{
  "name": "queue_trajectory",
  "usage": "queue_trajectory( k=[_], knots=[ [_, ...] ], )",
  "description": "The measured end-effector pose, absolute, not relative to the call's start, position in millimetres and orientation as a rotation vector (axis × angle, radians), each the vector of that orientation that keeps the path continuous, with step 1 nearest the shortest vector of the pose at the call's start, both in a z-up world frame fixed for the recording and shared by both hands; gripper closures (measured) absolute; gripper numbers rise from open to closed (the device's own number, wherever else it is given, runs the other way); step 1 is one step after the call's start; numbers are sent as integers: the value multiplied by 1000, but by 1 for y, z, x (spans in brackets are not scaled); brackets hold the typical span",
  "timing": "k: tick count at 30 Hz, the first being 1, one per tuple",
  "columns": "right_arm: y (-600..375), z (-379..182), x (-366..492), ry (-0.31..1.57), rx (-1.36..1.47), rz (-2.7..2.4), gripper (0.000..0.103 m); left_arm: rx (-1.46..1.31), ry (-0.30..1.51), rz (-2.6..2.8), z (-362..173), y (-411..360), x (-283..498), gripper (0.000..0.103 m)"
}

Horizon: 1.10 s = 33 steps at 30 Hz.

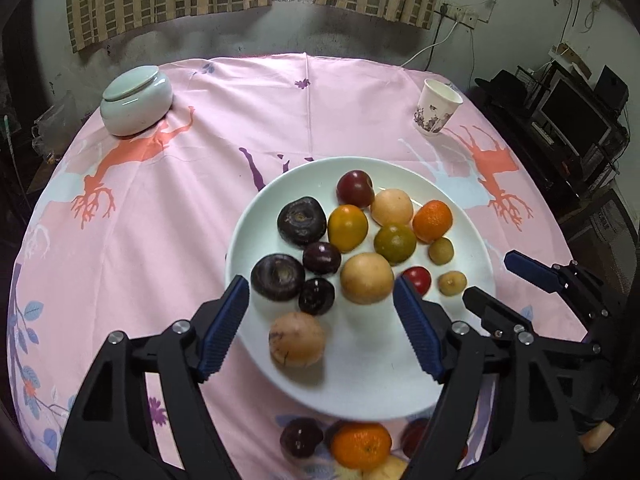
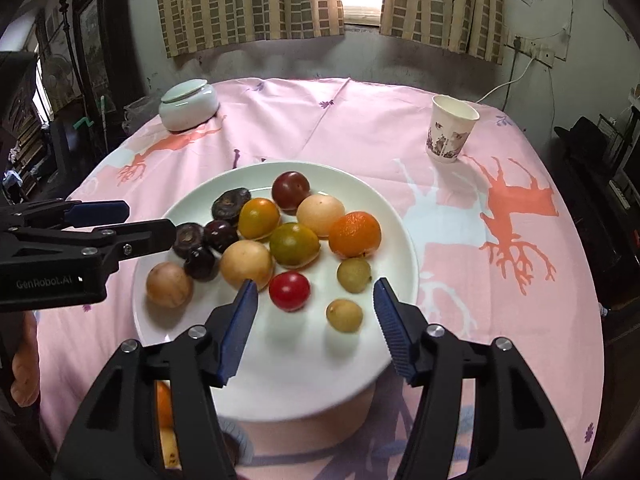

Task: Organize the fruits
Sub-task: 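Move both open tools back over the fruit pile, then grasp a red tomato with the right tool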

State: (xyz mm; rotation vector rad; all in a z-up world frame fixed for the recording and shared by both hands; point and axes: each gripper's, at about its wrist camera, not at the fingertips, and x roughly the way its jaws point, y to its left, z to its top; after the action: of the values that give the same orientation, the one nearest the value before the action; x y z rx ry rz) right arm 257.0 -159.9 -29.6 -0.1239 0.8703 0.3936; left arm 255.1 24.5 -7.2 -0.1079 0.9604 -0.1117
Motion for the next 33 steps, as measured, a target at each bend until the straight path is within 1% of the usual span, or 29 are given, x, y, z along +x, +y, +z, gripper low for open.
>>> queue_trajectory(
  k=[3, 5, 6, 7, 11, 13, 17, 20, 21, 22, 23, 25, 27, 28, 30, 31, 33],
  knots=[
    [-171, -27, 218, 901, -114, 432, 39, -113, 944, -145, -5, 28, 212, 22],
    [-177, -31, 188, 930, -111, 446, 29, -110, 925, -149, -8, 29, 180, 16],
    [-180, -35, 172, 935, -104, 457, 24, -107, 913, -152, -11, 29, 164, 16],
    [-183, -38, 155, 937, -94, 468, 23, -106, 904, -151, -16, 29, 148, 15],
    [-185, -53, 105, 916, -90, 440, 23, -111, 882, -104, -38, 28, 95, 15],
    [-181, -61, 92, 918, -102, 394, 23, -128, 907, -122, -49, 28, 80, 15],
    [-176, -74, 93, 937, -90, 365, 23, -84, 916, -134, -53, 23, 64, 15],
    [-176, -76, 96, 887, -50, 377, 23, -78, 907, -136, -51, 24, 58, 15],
    [-176, -78, 98, 886, -48, 379, 25, -81, 908, -135, -51, 25, 56, 15],
    [-173, -80, 100, 900, -47, 390, 34, -85, 912, -135, -52, 26, 56, 15],
    [-170, -83, 103, 918, -46, 411, 39, -90, 916, -133, -53, 28, 56, 15],
    [-165, -88, 108, 943, -46, 427, 53, -99, 924, -131, -55, 30, 55, 15],
    [-160, -92, 112, 957, -55, 425, 60, -100, 933, -132, -57, 31, 56, 15],
    [-159, -94, 114, 960, -54, 426, 63, -100, 937, -132, -57, 30, 56, 15],
    [-158, -96, 115, 958, -55, 426, 65, -96, 942, -130, -58, 29, 56, 15],
    [-156, -97, 116, 959, -66, 422, 68, -95, 943, -130, -58, 29, 57, 15],
    [-158, -99, 116, 960, -62, 424, 69, -98, 947, -134, -59, 28, 58, 15]
  ],
)
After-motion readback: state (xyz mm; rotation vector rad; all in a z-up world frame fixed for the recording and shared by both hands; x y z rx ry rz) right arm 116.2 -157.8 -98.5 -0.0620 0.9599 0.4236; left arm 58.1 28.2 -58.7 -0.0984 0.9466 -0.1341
